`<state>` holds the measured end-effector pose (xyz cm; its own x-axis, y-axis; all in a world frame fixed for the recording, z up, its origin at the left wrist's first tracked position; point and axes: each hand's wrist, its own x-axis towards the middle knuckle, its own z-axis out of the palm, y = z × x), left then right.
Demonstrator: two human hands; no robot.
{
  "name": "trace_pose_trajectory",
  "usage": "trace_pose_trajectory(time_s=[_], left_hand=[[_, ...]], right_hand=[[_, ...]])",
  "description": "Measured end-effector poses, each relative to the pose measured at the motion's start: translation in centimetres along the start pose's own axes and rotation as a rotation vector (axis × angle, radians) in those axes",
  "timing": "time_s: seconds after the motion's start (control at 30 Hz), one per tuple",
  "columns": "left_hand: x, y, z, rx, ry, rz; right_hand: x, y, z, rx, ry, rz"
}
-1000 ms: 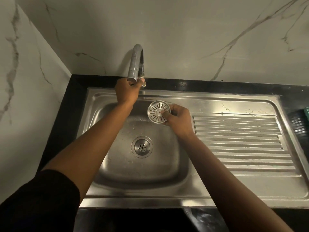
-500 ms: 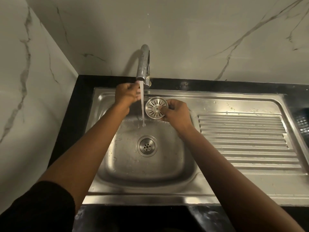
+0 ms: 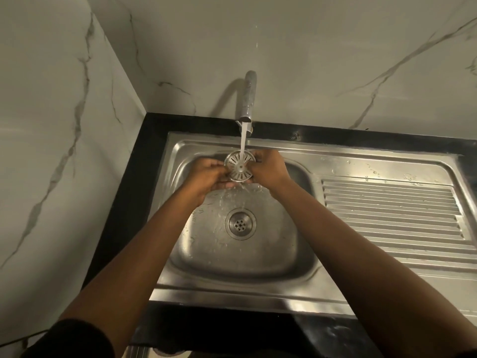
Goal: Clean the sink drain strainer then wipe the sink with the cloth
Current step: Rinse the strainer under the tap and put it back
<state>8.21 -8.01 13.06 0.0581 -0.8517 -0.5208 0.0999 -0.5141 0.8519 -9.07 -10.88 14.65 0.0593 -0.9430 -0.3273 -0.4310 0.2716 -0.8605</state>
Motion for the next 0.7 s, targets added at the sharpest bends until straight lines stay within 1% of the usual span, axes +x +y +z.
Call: trace_pose_trajectory(time_s=[0.17, 0.27, 0.33, 0.4, 0.57, 0.63, 0.7], left_hand=[[-0.9, -0.5, -0.9, -0.075, 0.113, 0.119], [-1.4, -1.2, -1.0, -0.183, 0.143, 0.164], [-1.6, -1.5, -0.4, -0.240, 0.134, 0.148], [-1.5, -1.6, 0.5, -0.272, 0.117, 0.090], [-1.1, -1.0, 2.8, -0.227, 0.043, -0.001], [-0.9, -0.4, 3.4, -0.223, 0.034, -0.013], [-0.8, 0.0, 3.6, -0.202, 0.028, 0.025]], right_hand=[[0.6, -2.2, 0.6, -0.241, -0.037, -0.127], [0.8, -3.4, 0.4, -0.268, -0.015, -0.199], [0.5, -3.8, 0.1, -0.281, 0.058, -0.233], [0.1, -3.9, -0.2, -0.325, 0.112, -0.267], [-0.1, -4.3, -1.6, -0.419, 0.216, -0.326], [0.0, -4.2, -2.2, -0.430, 0.252, -0.321], [0.0, -3.9, -3.1, -0.403, 0.246, -0.303]])
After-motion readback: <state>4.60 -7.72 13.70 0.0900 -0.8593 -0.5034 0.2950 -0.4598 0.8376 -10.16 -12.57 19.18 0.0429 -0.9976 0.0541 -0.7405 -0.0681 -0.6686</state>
